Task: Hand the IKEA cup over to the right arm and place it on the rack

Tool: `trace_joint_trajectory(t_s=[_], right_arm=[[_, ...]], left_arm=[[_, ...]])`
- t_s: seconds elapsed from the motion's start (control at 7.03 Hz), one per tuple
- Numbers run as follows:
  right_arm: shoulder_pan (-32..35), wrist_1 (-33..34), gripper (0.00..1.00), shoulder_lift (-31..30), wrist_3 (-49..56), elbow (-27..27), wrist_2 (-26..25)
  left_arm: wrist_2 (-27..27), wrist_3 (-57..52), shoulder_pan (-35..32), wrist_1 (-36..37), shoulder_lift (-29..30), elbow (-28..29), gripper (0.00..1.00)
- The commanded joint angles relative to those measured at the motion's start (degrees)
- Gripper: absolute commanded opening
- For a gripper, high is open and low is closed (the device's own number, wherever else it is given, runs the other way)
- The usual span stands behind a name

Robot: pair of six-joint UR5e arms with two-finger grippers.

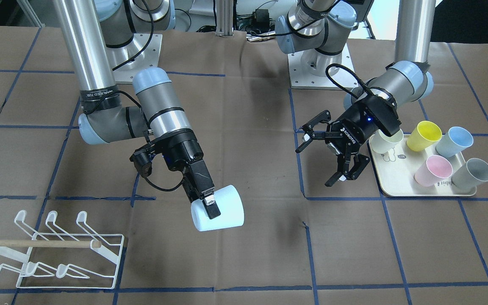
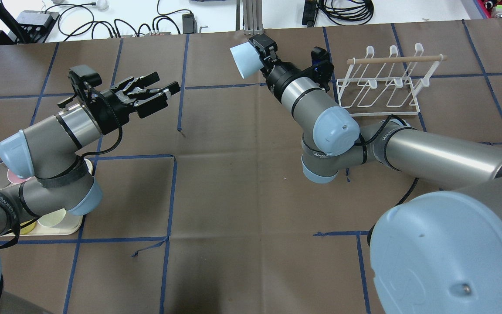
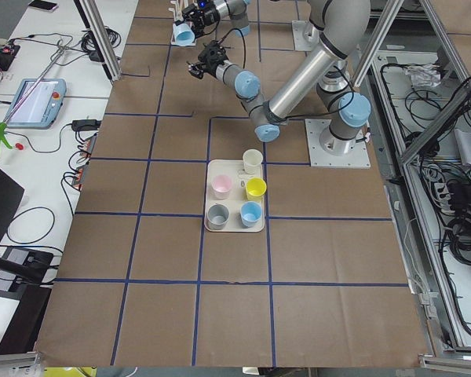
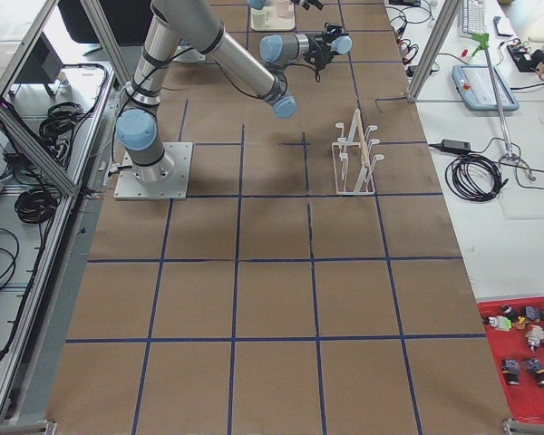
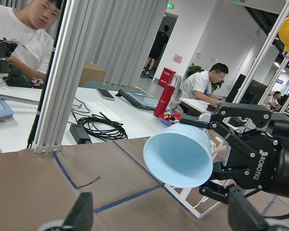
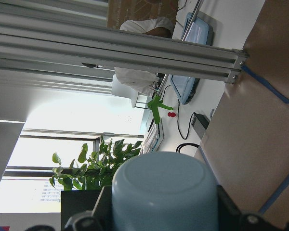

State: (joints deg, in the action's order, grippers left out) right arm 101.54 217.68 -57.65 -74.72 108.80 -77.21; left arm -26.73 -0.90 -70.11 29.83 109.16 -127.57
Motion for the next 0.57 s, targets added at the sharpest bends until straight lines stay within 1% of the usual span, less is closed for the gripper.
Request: trace_joint_trajectory(t_s=[0.0,0.14,0.28,0.43], right_arm=[[-5.8,-0.24,0.19,-0.18,23.19,0.27,-4.76],[-8.35,-0.15,0.19,-0.35,33.57,0.27,-5.4],[-9.95,0.46,0.19,-0.44,43.59,0.18,-9.23],[-11.53,0.55,0.19,-0.36,52.22,-0.08,-12.14]], left_arm=[[-7.43,3.36,0.15,-4.31,-0.96,2.3,0.99],[-11.72,3.36,-1.16,-10.6,-1.75,5.28,0.98],[-18.64,3.45,-4.48,-18.85,-3.76,7.66,0.98],[-30.28,3.36,-8.86,-30.68,-7.09,10.91,0.98]])
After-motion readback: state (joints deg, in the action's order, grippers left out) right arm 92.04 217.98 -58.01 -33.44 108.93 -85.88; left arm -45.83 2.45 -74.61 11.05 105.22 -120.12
